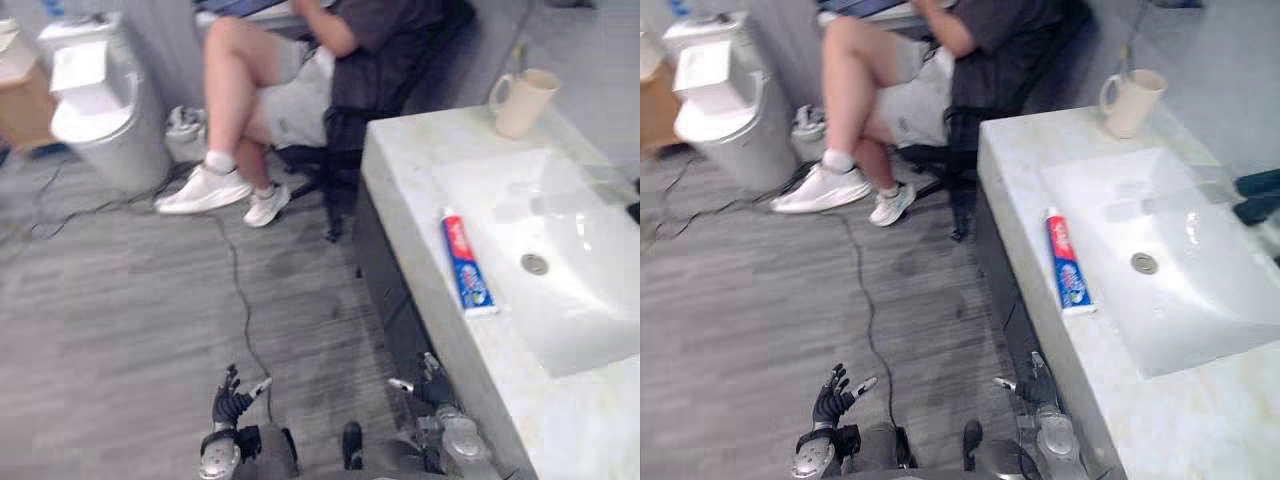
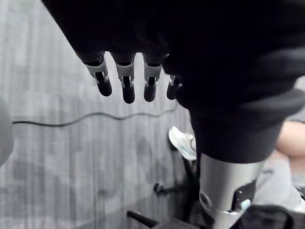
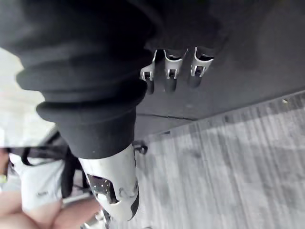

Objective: Organize washtable

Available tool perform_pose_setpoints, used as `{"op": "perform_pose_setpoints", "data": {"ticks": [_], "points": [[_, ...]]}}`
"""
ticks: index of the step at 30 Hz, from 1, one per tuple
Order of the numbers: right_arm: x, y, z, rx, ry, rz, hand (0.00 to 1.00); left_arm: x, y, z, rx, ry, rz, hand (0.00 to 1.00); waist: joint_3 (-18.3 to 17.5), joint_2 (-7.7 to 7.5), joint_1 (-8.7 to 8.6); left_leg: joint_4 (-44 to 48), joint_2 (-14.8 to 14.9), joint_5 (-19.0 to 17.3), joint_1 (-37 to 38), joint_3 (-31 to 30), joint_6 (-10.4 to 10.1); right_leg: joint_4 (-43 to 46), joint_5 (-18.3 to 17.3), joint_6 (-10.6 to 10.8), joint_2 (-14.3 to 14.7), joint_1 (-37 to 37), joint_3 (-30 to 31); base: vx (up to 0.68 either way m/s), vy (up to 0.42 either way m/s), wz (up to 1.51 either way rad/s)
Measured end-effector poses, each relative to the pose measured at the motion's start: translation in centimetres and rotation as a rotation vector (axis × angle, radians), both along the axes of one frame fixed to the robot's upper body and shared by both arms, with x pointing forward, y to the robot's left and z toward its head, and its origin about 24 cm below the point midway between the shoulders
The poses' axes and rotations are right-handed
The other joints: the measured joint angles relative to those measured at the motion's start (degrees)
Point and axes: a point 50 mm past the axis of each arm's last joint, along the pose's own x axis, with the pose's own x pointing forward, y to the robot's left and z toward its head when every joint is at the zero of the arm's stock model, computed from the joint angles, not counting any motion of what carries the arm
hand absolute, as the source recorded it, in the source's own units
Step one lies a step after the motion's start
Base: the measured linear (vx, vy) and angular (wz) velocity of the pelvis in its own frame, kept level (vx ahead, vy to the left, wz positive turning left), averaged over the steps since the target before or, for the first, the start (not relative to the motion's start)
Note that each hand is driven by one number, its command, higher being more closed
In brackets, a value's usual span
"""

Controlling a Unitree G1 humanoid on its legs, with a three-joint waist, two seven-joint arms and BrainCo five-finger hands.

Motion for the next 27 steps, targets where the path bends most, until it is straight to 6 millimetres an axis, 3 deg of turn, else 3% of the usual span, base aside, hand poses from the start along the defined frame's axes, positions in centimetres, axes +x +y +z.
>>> {"op": "perform_pose_setpoints", "data": {"ticks": [2, 4, 5, 7, 8, 9, 10, 11, 12, 13, 14, 15, 16, 18, 19, 20, 21, 22, 23, 27], "points": [[-0.7, 0.1, -0.4, 0.009, 0.023, -0.013, 0.00, 0.0, 0.0, 0.1, 0.001, -0.005, 0.001, 0.00, -0.3, 0.20, -0.05, -8.7, -0.9, 2.2, -0.3, -4.8, -2.4, 2.2, -2.8, 2.1, -0.5, 0.6, 3.6, 0.40, 0.287, -1.60], [-1.7, -0.3, -0.7, -0.001, 0.050, -0.026, 0.00, -0.6, -0.3, -0.1, -0.011, 0.010, 0.010, 0.00, -2.0, 2.58, -0.03, -14.5, 0.5, 6.3, 0.9, -6.3, -2.2, 6.1, -7.4, 4.7, 0.6, 0.3, 7.4, 0.41, 0.405, -1.66], [-2.1, -0.2, -1.3, 0.000, 0.087, -0.029, 0.00, -1.2, -0.1, -0.4, -0.011, 0.032, 0.016, 0.00, -2.6, 1.51, 0.15, -11.3, 0.6, 8.6, 1.6, -3.9, -2.4, 10.0, -10.9, 6.5, -0.2, -0.4, 10.2, 0.35, 0.378, -1.33], [-2.7, 0.4, -1.5, 0.016, 0.104, -0.034, 0.00, -1.2, 0.9, -0.3, 0.021, 0.039, 0.017, 0.00, -4.1, -0.65, -0.08, -11.7, 0.0, 5.6, 4.7, 2.6, -0.9, 16.1, -10.9, 8.1, -2.7, -4.1, 8.9, 0.34, 0.391, -1.61], [-2.6, 0.6, -1.5, 0.022, 0.107, -0.032, 0.00, -1.3, 1.5, -0.1, 0.035, 0.037, 0.029, 0.00, -4.6, -1.81, 0.40, -12.6, 0.4, 4.5, 7.7, 7.7, -0.2, 19.4, -10.0, 9.8, -4.2, -6.2, 6.2, 0.30, 0.407, -1.83], [-2.4, 0.7, -1.4, 0.026, 0.101, -0.033, 0.00, -1.5, 1.7, -0.2, 0.040, 0.044, 0.036, 0.00, -4.8, -1.99, 0.45, -13.2, 0.4, 4.1, 9.3, 9.8, 0.1, 20.7, -9.5, 11.0, -5.2, -7.2, 4.0, 0.23, 0.382, -1.91], [-2.0, 1.0, -1.3, 0.031, 0.092, -0.029, 0.00, -1.5, 1.8, -0.2, 0.043, 0.044, 0.037, 0.00, -4.9, -2.13, 0.10, -14.5, 0.6, 3.8, 11.9, 14.3, 0.3, 22.6, -9.2, 11.7, -7.7, -9.0, -2.9, 0.16, 0.338, -1.77], [-1.4, 1.2, -1.5, 0.035, 0.093, -0.020, 0.00, -1.4, 1.7, -0.2, 0.041, 0.042, 0.033, 0.00, -4.9, -1.78, -0.19, -16.9, 0.6, 3.8, 14.5, 18.2, 0.4, 23.4, -9.2, 11.4, -10.7, -10.9, -13.6, 0.11, 0.262, -1.66], [-1.2, 1.3, -1.6, 0.036, 0.099, -0.013, 0.00, -1.2, 1.7, -0.2, 0.041, 0.041, 0.031, 0.00, -4.9, -1.48, -0.27, -18.3, 0.6, 3.8, 15.5, 19.5, 0.4, 23.1, -9.3, 11.0, -11.8, -11.5, -19.1, 0.10, 0.230, -1.57], [-0.7, 1.4, -2.1, 0.037, 0.120, 0.001, 0.00, -0.9, 1.9, -0.3, 0.047, 0.045, 0.023, 0.00, -4.7, -1.11, -0.41, -20.4, 0.7, 3.8, 17.1, 22.8, 0.4, 22.3, -9.2, 9.6, -13.1, -12.6, -28.6, 0.11, 0.174, -1.35], [-0.4, 1.4, -2.5, 0.027, 0.141, 0.019, 0.00, -0.5, 2.3, -0.6, 0.048, 0.058, 0.025, 0.00, -4.6, -0.91, -0.34, -20.4, 0.7, 3.8, 17.5, 24.0, 0.4, 20.4, -8.9, 8.9, -13.0, -13.5, -34.6, 0.11, 0.121, -1.24], [-0.3, 1.2, -2.7, 0.022, 0.152, 0.022, 0.00, -0.4, 2.5, -0.8, 0.051, 0.069, 0.023, 0.00, -4.6, -0.86, -0.38, -20.3, 0.7, 3.8, 17.6, 24.0, 0.4, 18.9, -8.5, 8.3, -12.5, -14.1, -35.9, 0.14, 0.016, -0.88], [-0.6, 0.7, -3.1, 0.011, 0.175, 0.014, 0.00, -0.3, 2.8, -1.0, 0.055, 0.085, 0.021, 0.00, -4.5, -0.94, -0.65, -19.1, 0.3, 3.7, 17.9, 24.1, 0.2, 15.7, -6.2, 5.7, -11.0, -14.6, -35.2, 0.18, -0.076, -0.44], [-1.3, -0.8, -3.5, -0.020, 0.206, -0.010, 0.00, -0.5, 3.0, -1.3, 0.058, 0.101, 0.027, 0.00, -4.0, 0.01, -1.96, -14.7, 1.1, 3.1, 18.4, 22.4, -0.6, 13.3, -4.9, 5.6, -9.8, -12.3, -33.8, 0.22, -0.096, -0.28], [-1.6, -1.2, -3.6, -0.029, 0.218, -0.015, 0.00, -0.5, 2.9, -1.3, 0.054, 0.102, 0.027, 0.00, -3.6, 0.64, -1.86, -12.3, 2.0, 3.1, 18.1, 22.3, -0.6, 12.5, -4.9, 5.6, -9.1, -11.6, -33.0, 0.21, -0.114, -0.58], [-1.9, -2.1, -3.8, -0.045, 0.235, -0.028, 0.00, -0.5, 2.6, -1.4, 0.044, 0.099, 0.030, 0.00, -2.6, 2.41, -1.60, -3.8, 4.8, 3.1, 16.0, 20.6, -0.6, 10.6, -4.8, 5.4, -7.4, -9.6, -31.2, 0.16, -0.103, -0.68], [-2.3, -2.3, -3.8, -0.047, 0.238, -0.035, 0.00, -0.6, 2.4, -1.4, 0.037, 0.102, 0.033, 0.00, -2.3, 3.40, -1.63, 0.6, 5.9, 3.2, 14.3, 18.9, -0.7, 9.9, -4.7, 5.1, -6.3, -8.9, -30.3, 0.15, -0.082, -0.77], [-2.7, -2.5, -4.0, -0.047, 0.256, -0.047, 0.00, -0.9, 2.2, -1.6, 0.030, 0.112, 0.036, 0.00, -2.2, 3.57, -1.59, 3.2, 6.2, 2.6, 12.7, 16.2, -0.5, 9.5, -4.9, 4.8, -5.7, -8.6, -29.2, 0.13, -0.013, -0.84], [-3.0, -3.4, -4.2, -0.051, 0.276, -0.088, 0.00, -1.1, 2.0, -1.8, 0.020, 0.121, 0.036, 0.00, -2.4, 4.25, -1.55, 4.1, 5.4, 1.2, 11.7, 11.6, 0.2, 9.0, -5.1, 4.6, -5.1, -8.0, -26.7, 0.15, 0.002, -0.93], [-3.7, -5.0, -4.3, -0.077, 0.299, -0.174, 0.00, -0.9, 1.8, -1.8, 0.009, 0.113, 0.025, 0.00, -1.8, 3.28, -1.11, -5.8, 2.6, 0.8, 9.6, 3.9, -0.1, 7.3, -4.8, 5.1, -5.4, -5.1, -20.6, 0.16, 0.044, -0.84]]}}
